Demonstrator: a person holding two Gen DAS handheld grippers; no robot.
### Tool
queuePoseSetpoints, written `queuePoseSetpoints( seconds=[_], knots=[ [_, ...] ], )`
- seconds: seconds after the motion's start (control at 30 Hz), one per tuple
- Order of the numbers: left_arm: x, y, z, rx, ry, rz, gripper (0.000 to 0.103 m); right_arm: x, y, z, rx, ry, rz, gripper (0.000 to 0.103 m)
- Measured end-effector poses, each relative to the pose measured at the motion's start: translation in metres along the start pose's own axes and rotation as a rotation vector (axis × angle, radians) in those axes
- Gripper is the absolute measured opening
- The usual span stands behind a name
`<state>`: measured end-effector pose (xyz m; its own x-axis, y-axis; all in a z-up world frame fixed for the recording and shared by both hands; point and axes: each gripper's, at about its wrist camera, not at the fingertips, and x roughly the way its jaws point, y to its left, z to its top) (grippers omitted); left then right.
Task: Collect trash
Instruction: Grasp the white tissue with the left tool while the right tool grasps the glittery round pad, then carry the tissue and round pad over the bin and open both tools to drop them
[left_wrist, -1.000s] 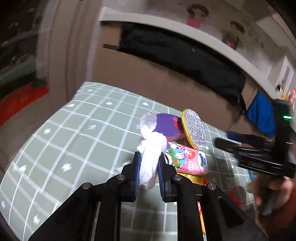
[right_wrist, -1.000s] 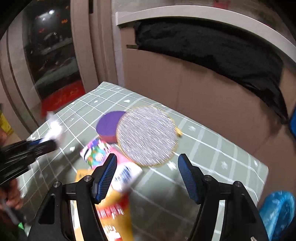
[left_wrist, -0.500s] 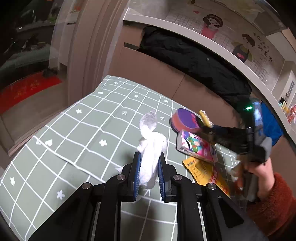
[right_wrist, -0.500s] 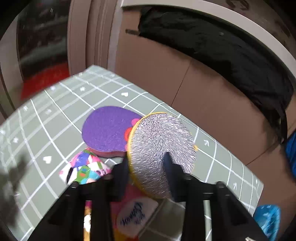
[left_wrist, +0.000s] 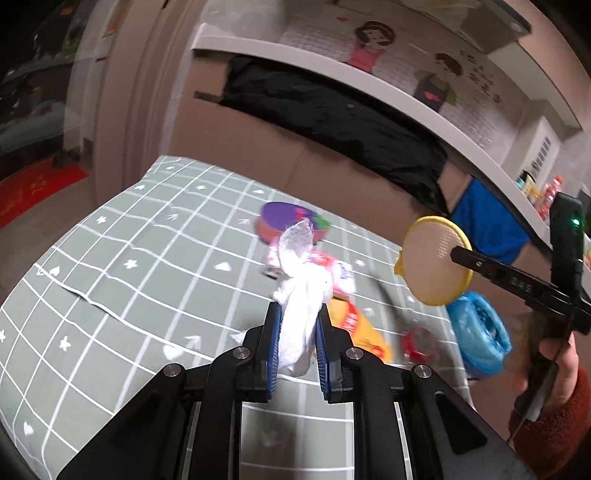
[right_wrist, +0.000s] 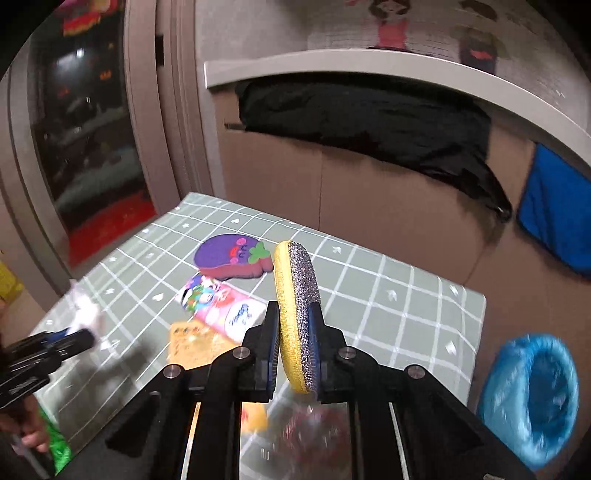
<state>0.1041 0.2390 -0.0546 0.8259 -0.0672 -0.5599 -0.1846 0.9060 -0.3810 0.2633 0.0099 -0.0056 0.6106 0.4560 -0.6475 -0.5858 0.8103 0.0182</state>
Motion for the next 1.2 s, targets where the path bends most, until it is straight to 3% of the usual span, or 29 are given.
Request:
queuePoseSetpoints(
  seconds=[0.3,0.6,0.8,1.1,1.2],
  knots=[
    [-0.002,-0.055,-0.020,0.059,0.056,-0.047,0.018,-0.069,-0.047,-0.060,0.148,-0.006,0.035,0.013],
    [0.020,-0.093,-0.036,0.136,0.127,-0.053,0.018,-0.064,-0.060,-0.114,0.160,0.058,-0.022,0.016],
    [0.028,-0.101,-0.039,0.160,0.149,-0.041,0.018,-0.047,-0.065,-0.118,0.133,0.074,-0.042,0.030],
    [0.031,-0.107,-0.038,0.179,0.154,-0.018,0.018,-0.036,-0.068,-0.114,0.144,0.090,0.013,0.028],
    [0.027,-0.113,-0.037,0.189,0.144,-0.018,0.018,-0.041,-0.067,-0.112,0.143,0.080,0.032,0.018]
  ],
)
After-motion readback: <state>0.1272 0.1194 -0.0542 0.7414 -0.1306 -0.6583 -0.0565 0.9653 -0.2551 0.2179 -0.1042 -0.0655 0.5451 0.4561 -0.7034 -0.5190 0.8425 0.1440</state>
